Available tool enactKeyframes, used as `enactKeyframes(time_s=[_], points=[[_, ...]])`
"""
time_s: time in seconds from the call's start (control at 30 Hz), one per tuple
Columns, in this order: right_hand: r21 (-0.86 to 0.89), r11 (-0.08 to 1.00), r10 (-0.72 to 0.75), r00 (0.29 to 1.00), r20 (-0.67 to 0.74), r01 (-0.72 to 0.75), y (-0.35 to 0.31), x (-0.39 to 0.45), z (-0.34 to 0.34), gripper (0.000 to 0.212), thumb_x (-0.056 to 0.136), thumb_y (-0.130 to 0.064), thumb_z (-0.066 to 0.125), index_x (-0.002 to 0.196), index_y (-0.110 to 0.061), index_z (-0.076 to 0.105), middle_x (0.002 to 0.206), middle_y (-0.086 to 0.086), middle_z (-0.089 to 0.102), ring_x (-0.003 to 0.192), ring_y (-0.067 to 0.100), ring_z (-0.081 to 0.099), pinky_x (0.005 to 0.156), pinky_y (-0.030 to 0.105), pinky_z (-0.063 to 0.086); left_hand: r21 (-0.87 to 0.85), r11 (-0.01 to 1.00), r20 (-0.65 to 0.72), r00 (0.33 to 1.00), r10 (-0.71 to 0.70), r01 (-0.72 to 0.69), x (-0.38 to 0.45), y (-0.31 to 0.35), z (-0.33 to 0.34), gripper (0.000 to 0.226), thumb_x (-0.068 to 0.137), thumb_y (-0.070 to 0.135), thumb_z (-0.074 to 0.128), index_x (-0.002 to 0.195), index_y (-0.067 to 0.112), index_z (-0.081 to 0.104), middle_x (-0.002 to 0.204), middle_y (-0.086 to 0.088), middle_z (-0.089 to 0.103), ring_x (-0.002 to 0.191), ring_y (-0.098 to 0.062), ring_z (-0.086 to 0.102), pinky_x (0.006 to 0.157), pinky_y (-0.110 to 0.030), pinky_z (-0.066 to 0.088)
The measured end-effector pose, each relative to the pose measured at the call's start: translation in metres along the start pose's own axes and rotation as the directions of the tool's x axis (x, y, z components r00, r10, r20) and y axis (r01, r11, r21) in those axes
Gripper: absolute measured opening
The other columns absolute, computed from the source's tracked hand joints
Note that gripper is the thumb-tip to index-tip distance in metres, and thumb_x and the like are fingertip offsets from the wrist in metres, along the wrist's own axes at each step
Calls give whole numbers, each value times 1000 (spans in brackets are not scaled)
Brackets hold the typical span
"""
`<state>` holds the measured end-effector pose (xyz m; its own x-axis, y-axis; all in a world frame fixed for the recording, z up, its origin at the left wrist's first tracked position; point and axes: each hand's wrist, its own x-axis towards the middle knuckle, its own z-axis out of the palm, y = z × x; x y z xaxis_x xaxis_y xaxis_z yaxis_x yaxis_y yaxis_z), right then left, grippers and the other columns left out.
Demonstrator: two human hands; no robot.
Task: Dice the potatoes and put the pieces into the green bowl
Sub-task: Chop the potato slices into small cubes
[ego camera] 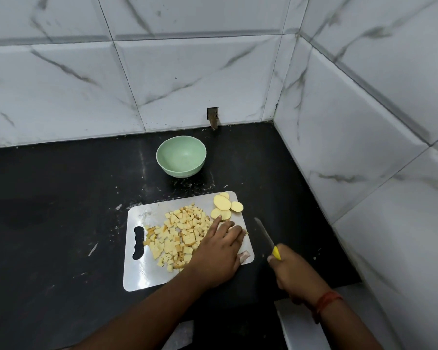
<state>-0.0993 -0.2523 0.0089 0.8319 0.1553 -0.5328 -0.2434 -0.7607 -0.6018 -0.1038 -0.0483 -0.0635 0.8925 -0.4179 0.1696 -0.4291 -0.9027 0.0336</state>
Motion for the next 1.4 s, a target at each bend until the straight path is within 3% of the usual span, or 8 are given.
enactKeyframes(time_s=[0.13, 0.37, 0.6, 0.83, 1.0, 1.13, 1.27, 1.4], points=[[58, 998, -9, 999, -41, 12, 0, 1, -5, 23, 98, -26, 49, 82, -11, 43, 63, 8, 49, 58, 23, 48, 60, 37, 42, 56, 992, 91, 990, 107, -112, 10, 5, 2, 63, 100, 49, 34, 144, 7, 53, 140, -8, 53, 133, -28, 45, 124, -53, 20], [74, 997, 11, 1000, -15, -10, 8, -2, -6, 23, 99, -28, 47, 83, -12, 43, 62, 8, 47, 49, 16, 41, 49, 27, 32, 98, 995, 56, 998, -5, 0, -2, -8, -3, 61, 103, 52, 31, 119, 7, 69, 117, -4, 60, 121, -25, 53, 125, -46, 16], [121, 993, -2, 1000, -10, 4, -1, -2, -6, 22, 99, -29, 47, 87, -10, 46, 59, 5, 48, 46, 14, 44, 50, 29, 36, 90, 996, 196, 980, -26, 8, 15, -14, -13, 73, 104, 56, 17, 147, 5, 48, 152, -12, 45, 144, -26, 35, 127, -46, 11], [108, 994, -31, 999, -8, 31, 6, -6, -7, 23, 98, -28, 49, 79, -18, 43, 56, 3, 48, 46, 14, 43, 51, 29, 36, 115, 993, 127, 992, -23, 8, 9, -19, -8, 70, 105, 51, 20, 109, 4, 72, 107, -6, 62, 111, -23, 56, 126, -44, 17], [109, 993, -34, 999, -22, 37, 8, -4, -17, 22, 99, -28, 48, 82, -15, 43, 59, 4, 46, 46, 13, 42, 48, 26, 34, 142, 990, 64, 998, -2, -7, 33, -21, -17, 60, 100, 49, 27, 120, 11, 69, 140, -10, 55, 136, -27, 46, 125, -49, 15], [98, 994, -53, 998, -15, 54, 6, -3, -29, 21, 100, -27, 46, 86, -12, 43, 60, 4, 45, 38, 6, 38, 41, 22, 32, 197, 980, 220, 974, -55, 10, 65, -21, -24, 63, 105, 52, 20, 141, 17, 57, 160, -13, 35, 149, -28, 27, 125, -51, 0], [98, 993, -72, 997, -5, 72, 6, -1, -36, 21, 100, -29, 45, 85, -14, 42, 60, 4, 46, 36, 5, 38, 40, 21, 31, 216, 976, 248, 968, -48, -7, 76, -23, -20, 56, 108, 45, 26, 141, 12, 56, 143, -8, 52, 133, -26, 47, 126, -49, 1], [104, 991, -82, 996, -19, 84, 6, 2, -37, 24, 100, -29, 46, 81, -16, 40, 60, 4, 47, 42, 9, 41, 46, 24, 35, 29, 999, 71, 997, -45, 43, 69, -15, -17, 44, 105, 37, 40, 131, 10, 64, 127, -8, 62, 118, -25, 58, 126, -45, 13]])
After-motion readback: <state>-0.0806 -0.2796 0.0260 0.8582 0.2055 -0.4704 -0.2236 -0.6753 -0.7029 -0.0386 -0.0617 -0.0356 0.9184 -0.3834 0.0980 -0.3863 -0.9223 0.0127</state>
